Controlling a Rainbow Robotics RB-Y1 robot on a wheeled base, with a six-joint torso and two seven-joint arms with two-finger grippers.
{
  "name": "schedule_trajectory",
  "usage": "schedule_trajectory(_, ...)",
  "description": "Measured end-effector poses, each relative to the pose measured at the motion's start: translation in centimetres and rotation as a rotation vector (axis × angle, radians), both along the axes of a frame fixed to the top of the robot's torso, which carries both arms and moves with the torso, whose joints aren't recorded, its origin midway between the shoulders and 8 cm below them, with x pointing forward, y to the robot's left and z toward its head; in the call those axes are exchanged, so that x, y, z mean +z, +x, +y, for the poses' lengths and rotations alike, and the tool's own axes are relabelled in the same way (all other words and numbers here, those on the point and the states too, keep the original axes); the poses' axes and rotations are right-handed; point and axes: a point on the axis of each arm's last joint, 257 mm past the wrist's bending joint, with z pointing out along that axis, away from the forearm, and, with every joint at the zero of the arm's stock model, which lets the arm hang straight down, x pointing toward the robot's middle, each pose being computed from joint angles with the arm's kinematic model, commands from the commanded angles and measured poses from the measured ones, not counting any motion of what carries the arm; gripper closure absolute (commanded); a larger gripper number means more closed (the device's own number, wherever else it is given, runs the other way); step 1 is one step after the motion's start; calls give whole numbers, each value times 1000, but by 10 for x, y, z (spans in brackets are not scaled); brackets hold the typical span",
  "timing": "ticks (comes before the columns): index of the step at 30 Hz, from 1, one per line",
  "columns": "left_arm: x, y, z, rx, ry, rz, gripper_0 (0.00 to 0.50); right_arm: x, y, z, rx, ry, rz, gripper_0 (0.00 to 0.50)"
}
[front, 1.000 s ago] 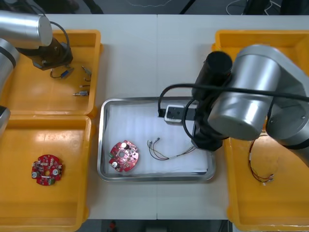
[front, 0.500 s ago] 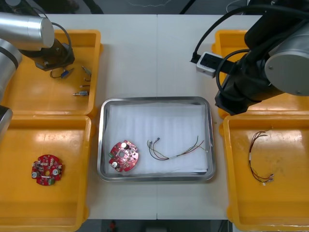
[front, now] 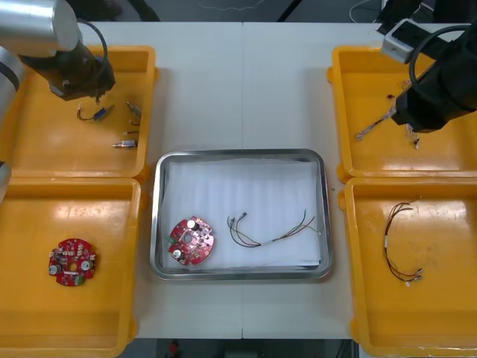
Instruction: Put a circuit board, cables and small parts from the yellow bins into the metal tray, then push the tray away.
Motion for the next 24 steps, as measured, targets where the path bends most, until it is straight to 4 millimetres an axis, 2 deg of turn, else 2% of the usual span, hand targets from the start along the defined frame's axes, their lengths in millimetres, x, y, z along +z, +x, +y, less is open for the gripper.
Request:
schedule_trajectory(6,41,-13,-16,-40,-5,14,500,0,14,-47,-189,70,14,0)
schedule_trajectory(13,61,-37,-36,-95,34,70,500,-24,24,-95,-370,80,96,0)
schedule_trajectory(20,87,-63,-58,-170,112,62,500,-35,36,-126,-517,106,172,0)
schedule_trajectory(24,89,-85,-69,-220,154,64,500,-36,53,-134,-567,135,160,0)
